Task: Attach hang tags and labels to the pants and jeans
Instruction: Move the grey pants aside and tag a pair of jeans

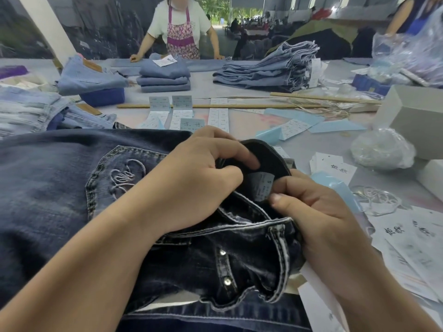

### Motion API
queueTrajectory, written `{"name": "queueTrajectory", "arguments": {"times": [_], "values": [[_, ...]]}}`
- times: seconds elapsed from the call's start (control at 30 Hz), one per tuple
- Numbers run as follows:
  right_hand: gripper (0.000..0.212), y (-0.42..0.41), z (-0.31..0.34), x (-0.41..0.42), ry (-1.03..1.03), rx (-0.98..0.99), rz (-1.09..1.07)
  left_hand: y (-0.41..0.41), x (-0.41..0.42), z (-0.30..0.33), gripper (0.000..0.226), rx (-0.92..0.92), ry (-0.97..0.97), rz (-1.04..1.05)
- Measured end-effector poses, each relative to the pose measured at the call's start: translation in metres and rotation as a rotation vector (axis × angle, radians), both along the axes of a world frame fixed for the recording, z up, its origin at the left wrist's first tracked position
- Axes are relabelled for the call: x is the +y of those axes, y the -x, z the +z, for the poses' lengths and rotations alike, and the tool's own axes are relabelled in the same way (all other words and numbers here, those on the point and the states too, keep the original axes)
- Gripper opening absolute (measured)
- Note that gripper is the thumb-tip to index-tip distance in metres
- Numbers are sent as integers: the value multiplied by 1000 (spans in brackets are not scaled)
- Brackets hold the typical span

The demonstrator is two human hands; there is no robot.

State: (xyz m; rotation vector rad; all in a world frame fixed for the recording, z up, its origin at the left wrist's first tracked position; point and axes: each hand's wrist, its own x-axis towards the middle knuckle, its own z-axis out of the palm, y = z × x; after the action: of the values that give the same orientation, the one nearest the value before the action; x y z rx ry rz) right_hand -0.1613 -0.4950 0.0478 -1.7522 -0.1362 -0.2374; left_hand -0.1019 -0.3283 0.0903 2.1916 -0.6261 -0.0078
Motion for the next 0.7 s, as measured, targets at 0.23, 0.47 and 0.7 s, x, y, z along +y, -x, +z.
{"name": "queueTrajectory", "arguments": {"times": [0.23,0.47,0.7], "values": [[23,0,-1,0,13,-12,-22,3,-2,0,28,-1,-14,20],[22,1,-3,1,34,-27,-61,5,-2,0,33,-17,29,26],[19,2,-9,2,92,-117,-280,13,3,-1,33,-78,209,126]]}}
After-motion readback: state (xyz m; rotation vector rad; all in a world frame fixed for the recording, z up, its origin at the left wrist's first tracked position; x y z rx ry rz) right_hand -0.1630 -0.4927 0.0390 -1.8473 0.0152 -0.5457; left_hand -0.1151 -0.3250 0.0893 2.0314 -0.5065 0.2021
